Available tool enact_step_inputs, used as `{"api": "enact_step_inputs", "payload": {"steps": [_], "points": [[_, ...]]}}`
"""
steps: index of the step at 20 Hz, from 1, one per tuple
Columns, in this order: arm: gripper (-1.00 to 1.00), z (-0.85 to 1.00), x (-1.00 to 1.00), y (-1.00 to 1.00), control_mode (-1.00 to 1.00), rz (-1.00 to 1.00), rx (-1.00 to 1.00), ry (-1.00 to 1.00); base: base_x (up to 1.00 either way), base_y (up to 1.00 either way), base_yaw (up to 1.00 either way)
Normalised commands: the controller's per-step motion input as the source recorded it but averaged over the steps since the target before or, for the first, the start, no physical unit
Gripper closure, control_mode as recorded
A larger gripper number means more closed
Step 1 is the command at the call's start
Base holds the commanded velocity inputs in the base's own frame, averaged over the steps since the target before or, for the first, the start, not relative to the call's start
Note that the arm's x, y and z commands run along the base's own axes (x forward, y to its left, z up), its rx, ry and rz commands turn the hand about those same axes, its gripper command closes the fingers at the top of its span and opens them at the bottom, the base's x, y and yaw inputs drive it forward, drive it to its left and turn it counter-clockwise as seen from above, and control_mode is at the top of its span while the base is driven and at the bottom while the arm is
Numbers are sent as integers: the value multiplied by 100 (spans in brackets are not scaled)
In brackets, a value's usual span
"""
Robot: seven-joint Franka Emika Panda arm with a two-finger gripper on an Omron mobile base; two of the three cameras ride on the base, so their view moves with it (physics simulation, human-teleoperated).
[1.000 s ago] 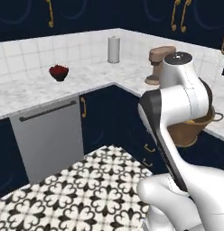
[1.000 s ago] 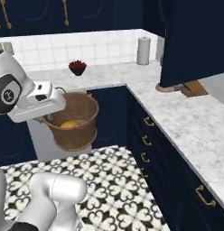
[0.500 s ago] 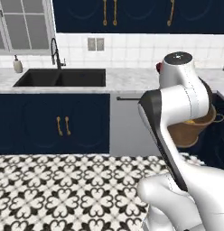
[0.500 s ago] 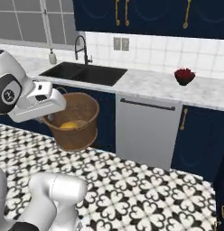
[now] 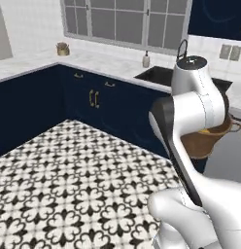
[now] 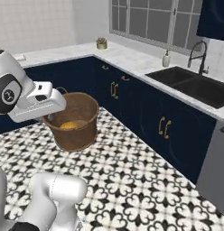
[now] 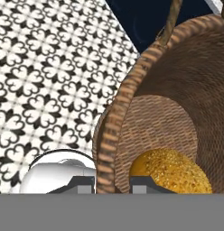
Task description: Open the cabinet, pick up the bread from the cabinet and place it in the basket. Then move the basket to the dining counter.
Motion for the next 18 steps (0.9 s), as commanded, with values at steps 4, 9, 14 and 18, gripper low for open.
{"api": "enact_step_inputs", "payload": {"steps": [4, 9, 14, 18], "points": [[100, 0, 0, 0, 100, 0, 0, 0, 32, 0, 95], [100, 0, 0, 0, 100, 0, 0, 0, 81, 0, 83], [100, 0, 0, 0, 100, 0, 0, 0, 100, 0, 74], [100, 0, 0, 0, 100, 0, 0, 0, 100, 0, 64]]}}
